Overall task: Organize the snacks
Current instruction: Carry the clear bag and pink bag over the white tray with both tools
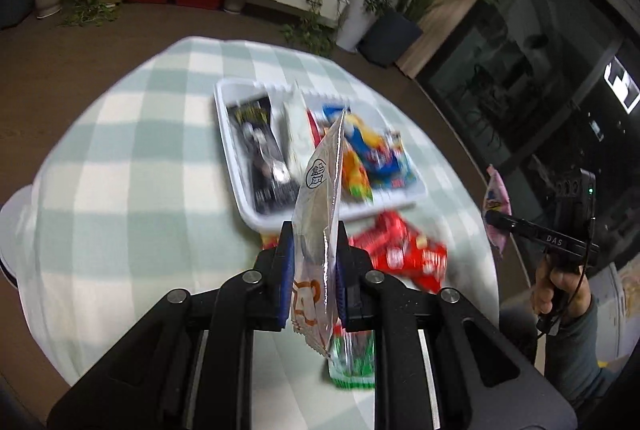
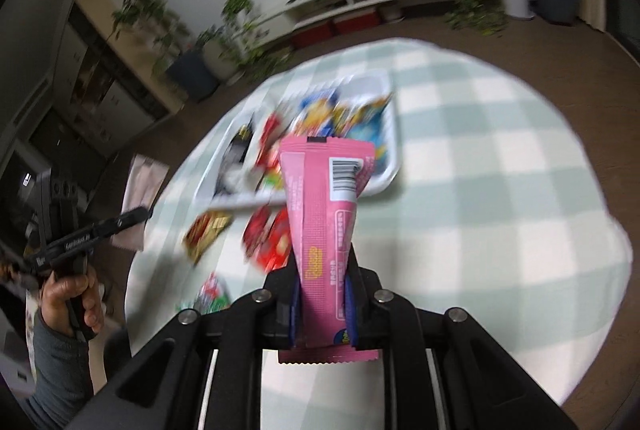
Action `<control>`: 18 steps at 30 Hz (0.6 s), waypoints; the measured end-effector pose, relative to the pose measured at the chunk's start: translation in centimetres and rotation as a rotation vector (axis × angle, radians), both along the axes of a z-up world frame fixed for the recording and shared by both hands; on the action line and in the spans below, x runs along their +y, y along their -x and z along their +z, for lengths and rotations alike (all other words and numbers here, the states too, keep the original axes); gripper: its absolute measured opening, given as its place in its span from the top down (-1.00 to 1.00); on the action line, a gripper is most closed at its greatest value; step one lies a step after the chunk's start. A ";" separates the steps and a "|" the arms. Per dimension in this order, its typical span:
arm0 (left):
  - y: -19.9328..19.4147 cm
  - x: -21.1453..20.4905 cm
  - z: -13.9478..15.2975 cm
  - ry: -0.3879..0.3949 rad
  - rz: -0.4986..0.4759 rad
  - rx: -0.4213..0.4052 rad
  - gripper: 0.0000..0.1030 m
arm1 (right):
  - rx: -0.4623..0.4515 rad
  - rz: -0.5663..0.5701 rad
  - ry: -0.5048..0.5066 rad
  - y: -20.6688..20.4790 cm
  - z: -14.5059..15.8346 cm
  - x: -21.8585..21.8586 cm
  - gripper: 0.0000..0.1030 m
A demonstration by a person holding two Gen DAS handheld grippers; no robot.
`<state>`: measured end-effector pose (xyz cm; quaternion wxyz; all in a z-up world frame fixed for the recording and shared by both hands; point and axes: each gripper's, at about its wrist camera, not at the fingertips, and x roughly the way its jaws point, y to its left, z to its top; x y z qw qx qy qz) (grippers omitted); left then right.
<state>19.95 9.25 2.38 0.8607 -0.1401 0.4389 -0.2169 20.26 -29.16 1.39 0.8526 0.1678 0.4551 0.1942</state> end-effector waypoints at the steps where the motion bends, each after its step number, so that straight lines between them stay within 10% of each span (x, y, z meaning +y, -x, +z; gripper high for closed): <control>1: -0.9 0.3 0.6 0.005 0.012 -0.008 0.70 | -0.007 -0.020 -0.007 -0.9 0.5 -0.6 0.64; 10: -7.8 -1.1 2.9 0.008 0.027 -0.017 0.70 | -0.071 -0.014 -0.067 -9.1 4.7 1.4 0.64; 18: -11.4 -4.4 -0.4 -0.017 0.016 0.018 0.70 | -0.017 0.112 0.007 -13.8 2.4 9.2 0.64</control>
